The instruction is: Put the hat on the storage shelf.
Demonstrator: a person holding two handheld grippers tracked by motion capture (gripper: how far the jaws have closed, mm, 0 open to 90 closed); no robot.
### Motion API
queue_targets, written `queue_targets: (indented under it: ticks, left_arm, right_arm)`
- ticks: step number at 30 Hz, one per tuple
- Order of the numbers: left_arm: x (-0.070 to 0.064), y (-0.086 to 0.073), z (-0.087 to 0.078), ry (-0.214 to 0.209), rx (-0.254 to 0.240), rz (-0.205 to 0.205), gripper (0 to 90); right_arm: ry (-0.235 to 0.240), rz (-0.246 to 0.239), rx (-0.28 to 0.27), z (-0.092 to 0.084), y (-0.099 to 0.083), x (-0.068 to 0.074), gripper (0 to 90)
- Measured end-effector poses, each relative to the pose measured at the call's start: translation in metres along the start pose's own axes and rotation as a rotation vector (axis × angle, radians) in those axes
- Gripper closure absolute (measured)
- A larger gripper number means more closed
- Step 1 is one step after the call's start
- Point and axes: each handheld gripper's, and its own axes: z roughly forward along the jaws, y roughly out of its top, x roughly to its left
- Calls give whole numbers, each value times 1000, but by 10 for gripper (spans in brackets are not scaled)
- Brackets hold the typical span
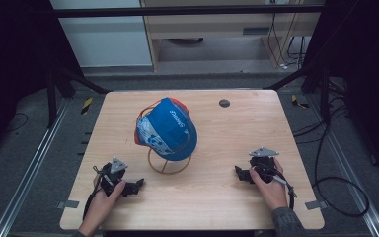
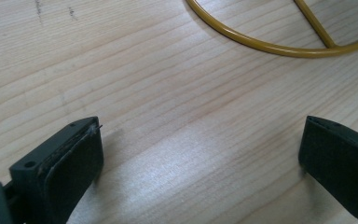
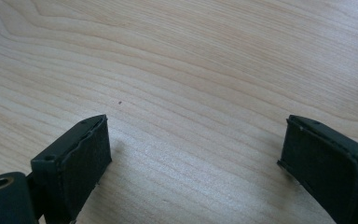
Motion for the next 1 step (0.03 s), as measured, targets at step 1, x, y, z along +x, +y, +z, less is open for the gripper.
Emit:
queue_targets:
  ticks: [1]
  left_arm:
    - [1, 0, 0, 2, -2, 0, 0]
  right_arm:
    - [-1, 1, 1, -1, -1, 1, 82]
